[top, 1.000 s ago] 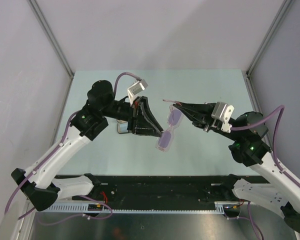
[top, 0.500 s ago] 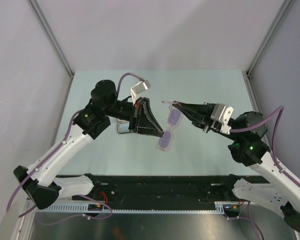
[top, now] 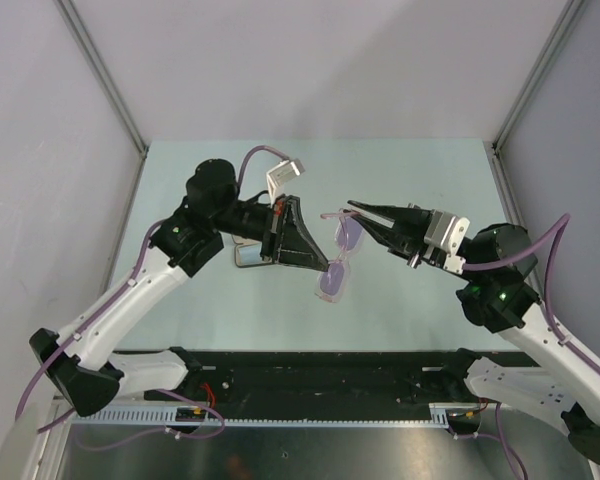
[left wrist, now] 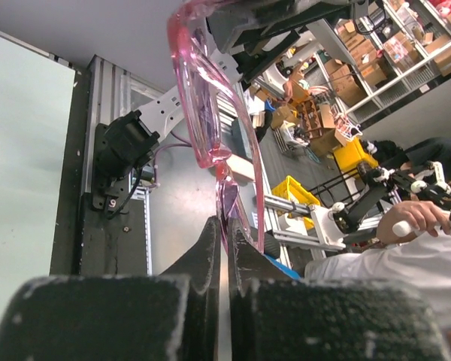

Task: Organize the sunglasses
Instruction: Fold the sunglasses.

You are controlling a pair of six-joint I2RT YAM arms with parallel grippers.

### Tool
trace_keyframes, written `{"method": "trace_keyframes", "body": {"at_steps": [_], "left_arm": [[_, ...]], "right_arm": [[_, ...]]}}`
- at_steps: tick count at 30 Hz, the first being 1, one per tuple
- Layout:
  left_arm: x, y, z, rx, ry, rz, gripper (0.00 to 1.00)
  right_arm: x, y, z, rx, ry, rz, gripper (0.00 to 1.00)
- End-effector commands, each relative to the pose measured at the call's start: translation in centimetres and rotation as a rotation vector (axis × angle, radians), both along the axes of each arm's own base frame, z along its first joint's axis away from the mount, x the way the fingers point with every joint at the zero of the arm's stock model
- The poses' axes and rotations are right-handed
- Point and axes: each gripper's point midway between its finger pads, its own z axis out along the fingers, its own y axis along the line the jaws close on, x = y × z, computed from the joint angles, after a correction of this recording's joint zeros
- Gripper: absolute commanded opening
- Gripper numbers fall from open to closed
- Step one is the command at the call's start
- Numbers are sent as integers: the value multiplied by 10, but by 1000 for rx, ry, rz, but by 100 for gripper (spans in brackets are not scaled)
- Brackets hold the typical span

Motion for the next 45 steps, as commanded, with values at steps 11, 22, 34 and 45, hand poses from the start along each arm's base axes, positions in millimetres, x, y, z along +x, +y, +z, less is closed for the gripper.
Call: {"method": "trace_keyframes", "body": {"at_steps": [11,22,34,45], "left_arm": [[-4,-3,5,12,76,-38,0],[26,-12,-2,32,104,58,1],[48,-15,-10,44,109,118,0],[107,-3,-6,28,54,275,0]], "right_arm": [[13,-4,11,20,-22,-96,49],[13,-15,12,37,14,-133,64],[12,-26,15,58,39,-166,78],[7,-45,3,98,225,-177,100]]}}
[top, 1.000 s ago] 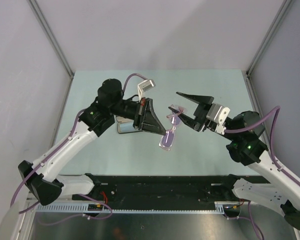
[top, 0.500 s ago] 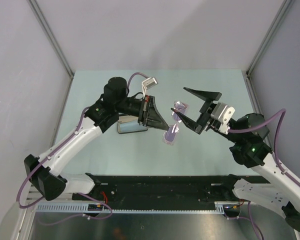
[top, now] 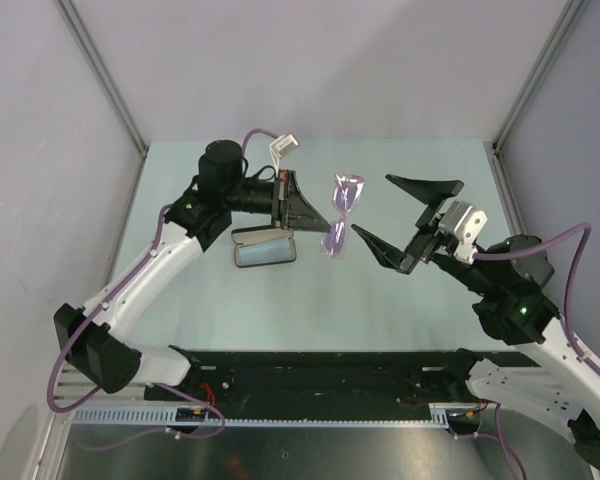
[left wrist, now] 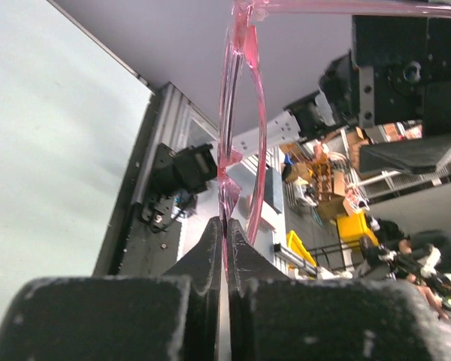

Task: Organize the sunglasses
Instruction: Fold the sunglasses.

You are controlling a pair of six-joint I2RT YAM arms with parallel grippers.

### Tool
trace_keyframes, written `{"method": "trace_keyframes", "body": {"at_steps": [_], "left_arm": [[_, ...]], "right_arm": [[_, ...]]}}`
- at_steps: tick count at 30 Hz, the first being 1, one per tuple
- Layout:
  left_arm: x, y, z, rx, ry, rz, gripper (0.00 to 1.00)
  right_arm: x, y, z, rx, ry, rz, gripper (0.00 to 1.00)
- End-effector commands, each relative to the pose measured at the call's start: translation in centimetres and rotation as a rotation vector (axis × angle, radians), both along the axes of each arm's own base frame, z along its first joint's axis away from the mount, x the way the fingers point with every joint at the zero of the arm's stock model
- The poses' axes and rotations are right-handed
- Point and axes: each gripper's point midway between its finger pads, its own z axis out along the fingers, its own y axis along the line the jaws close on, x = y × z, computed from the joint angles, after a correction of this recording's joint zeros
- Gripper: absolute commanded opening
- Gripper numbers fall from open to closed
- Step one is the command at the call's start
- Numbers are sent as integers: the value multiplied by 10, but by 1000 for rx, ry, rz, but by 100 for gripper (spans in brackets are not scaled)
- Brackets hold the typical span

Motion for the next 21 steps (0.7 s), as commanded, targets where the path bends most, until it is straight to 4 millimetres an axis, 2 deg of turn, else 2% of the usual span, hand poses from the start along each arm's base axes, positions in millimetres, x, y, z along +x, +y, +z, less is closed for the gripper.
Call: {"method": "trace_keyframes", "body": {"at_steps": [1,5,6,7,8,9,10,11,12,13,14,16,17,18,20,21], "left_arm": [[26,7,25,-46,-119,66,0],[34,10,24,-45,-144,76,0],[35,11,24,-45,-155,80,1],[34,11,22,-43,-155,81,0],[34,12,22,-45,-175,80,1],[32,12,23,-46,-185,81,0],[34,13,20,-43,-190,89,0],[34,14,20,-43,-205,90,0],[32,14,20,-44,-214,85,0],[31,14,17,-41,-216,85,0],[31,15,15,-39,-229,85,0],[30,16,11,-36,-236,84,0],[30,16,9,-33,-236,85,0],[30,16,7,-30,-232,83,0],[29,16,4,-27,-231,82,0],[30,16,3,-25,-230,85,0]], "right_arm": [[-10,-15,12,67,69,2,100],[0,-26,16,166,185,-44,100],[8,-37,24,226,220,-99,100],[17,-39,24,288,298,-117,100],[25,-45,24,319,339,-154,88],[39,-55,23,364,383,-224,81],[40,-59,33,406,408,-223,77],[49,-51,28,411,456,-211,67],[53,-45,22,383,487,-189,62],[53,-42,31,388,491,-161,56],[62,-29,24,371,538,-133,41],[63,-13,26,326,550,-64,30],[62,-9,34,330,549,-39,19],[66,2,28,305,570,-8,17],[63,11,35,289,554,43,13],[63,22,29,252,565,82,12]]}}
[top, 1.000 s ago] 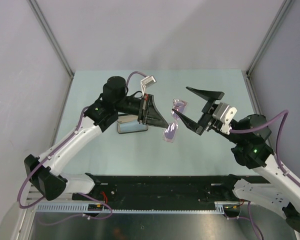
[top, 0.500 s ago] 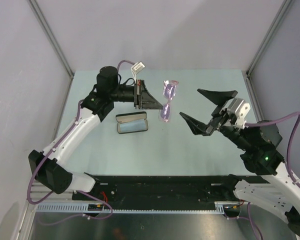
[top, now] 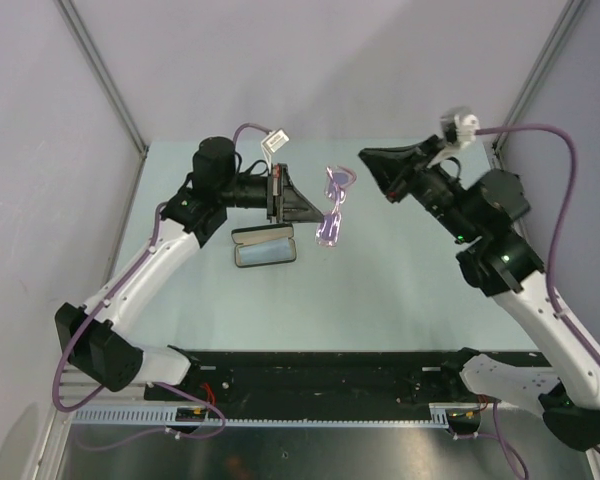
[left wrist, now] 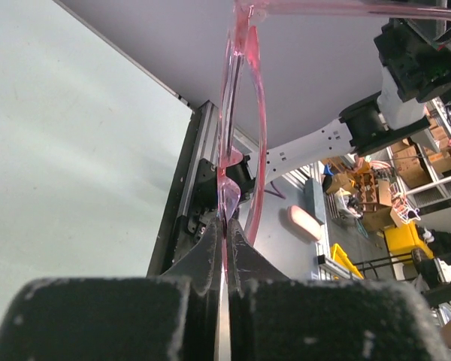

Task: Organize the sunglasses
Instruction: Fold the sunglasses.

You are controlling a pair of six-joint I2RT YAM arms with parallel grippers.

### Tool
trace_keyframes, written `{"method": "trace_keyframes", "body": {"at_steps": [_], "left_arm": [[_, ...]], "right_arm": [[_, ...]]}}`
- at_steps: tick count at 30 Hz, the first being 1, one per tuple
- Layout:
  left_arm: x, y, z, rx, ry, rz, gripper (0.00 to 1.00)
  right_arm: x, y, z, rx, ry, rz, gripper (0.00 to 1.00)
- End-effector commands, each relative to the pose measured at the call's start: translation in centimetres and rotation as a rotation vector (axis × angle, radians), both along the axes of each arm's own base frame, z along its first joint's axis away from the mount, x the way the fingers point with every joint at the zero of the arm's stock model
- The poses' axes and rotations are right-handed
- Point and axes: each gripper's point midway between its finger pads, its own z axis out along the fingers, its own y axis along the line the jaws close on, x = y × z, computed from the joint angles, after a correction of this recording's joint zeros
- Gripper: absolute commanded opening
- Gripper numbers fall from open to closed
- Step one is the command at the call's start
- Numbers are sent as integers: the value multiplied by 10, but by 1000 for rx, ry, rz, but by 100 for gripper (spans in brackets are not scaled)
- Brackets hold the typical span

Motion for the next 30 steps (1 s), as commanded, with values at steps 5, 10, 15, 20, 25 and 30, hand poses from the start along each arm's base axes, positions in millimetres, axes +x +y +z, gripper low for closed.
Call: {"method": "trace_keyframes", "body": {"at_steps": [5,10,15,20,25,30], "left_arm": [[-6,5,11,-27,-94,-2,0],[-4,4,13,-28,-89,0,1],[0,2,12,-25,-76,6,0],[2,2,19,-32,-74,21,0],[2,3,28,-44,-82,31,0],[0,3,28,-44,-72,29,0]], "right_arm": [[-13,47,-12,-62,54,248,11],[-14,51,-26,-105,85,257,11],[-11,47,-33,-128,104,226,9],[-9,45,-42,-157,120,212,5],[-11,43,-43,-167,113,209,1],[-11,45,-46,-173,115,211,1]]}}
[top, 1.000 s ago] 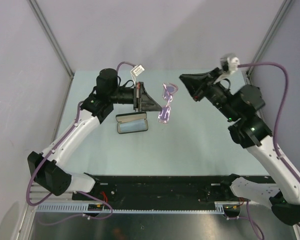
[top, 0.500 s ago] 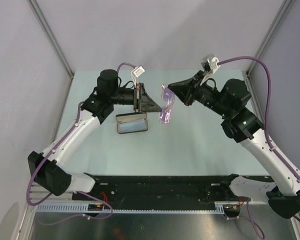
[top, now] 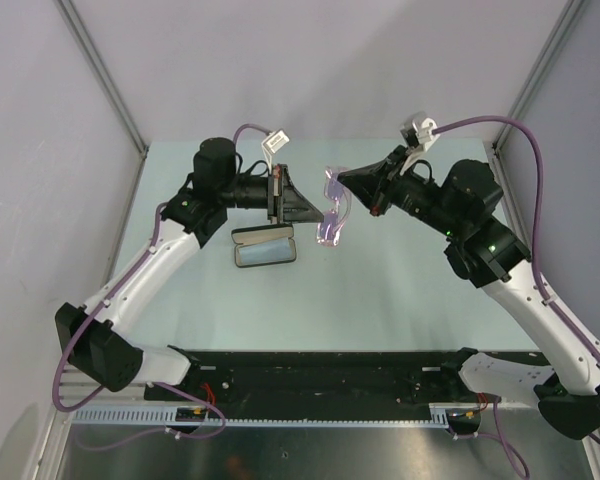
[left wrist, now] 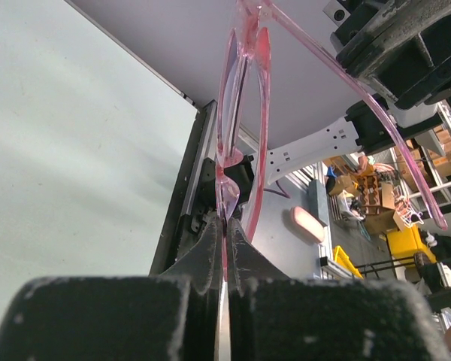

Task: Organize the sunglasses
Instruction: Fold the sunglasses.

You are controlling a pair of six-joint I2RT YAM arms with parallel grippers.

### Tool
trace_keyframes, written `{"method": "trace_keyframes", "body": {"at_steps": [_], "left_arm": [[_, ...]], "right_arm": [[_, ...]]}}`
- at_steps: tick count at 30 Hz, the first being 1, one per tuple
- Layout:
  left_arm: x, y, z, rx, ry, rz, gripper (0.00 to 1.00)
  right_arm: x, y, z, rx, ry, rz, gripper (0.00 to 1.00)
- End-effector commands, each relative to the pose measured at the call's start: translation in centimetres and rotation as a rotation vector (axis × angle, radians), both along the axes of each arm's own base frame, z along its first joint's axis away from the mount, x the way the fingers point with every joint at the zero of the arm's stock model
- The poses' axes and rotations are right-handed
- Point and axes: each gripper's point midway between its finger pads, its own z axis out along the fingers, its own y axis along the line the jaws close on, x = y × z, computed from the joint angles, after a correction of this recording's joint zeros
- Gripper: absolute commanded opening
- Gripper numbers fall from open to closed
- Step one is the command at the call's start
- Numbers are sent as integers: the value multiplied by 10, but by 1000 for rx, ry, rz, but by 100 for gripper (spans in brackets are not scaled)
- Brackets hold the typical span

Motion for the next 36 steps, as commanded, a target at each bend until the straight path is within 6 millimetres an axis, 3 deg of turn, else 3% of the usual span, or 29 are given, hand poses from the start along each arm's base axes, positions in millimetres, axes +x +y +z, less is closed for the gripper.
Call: {"method": "trace_keyframes", "body": {"at_steps": [1,7,9,13,15,16,20,27,36], "left_arm": [[-2,2,33,-54,-78,13,0],[1,1,25,-43,-41,23,0],[1,1,23,-41,-36,23,1],[3,1,16,-31,-20,32,0],[4,1,15,-30,-22,35,1],[4,1,15,-30,-22,33,0],[4,0,18,-33,-24,29,0],[-8,3,36,-62,-71,-15,0],[-32,13,67,-108,-189,-65,1]], "right_arm": [[-9,-1,10,-3,-32,12,1],[-12,5,18,7,-94,-10,2],[-10,1,25,30,-109,-53,7],[-3,-22,46,106,-129,-180,52],[1,-36,52,131,-126,-253,65],[4,-42,51,132,-113,-285,78],[3,-44,42,114,-78,-276,97],[1,-31,19,142,108,-66,100],[-15,-14,27,205,174,125,100]]}}
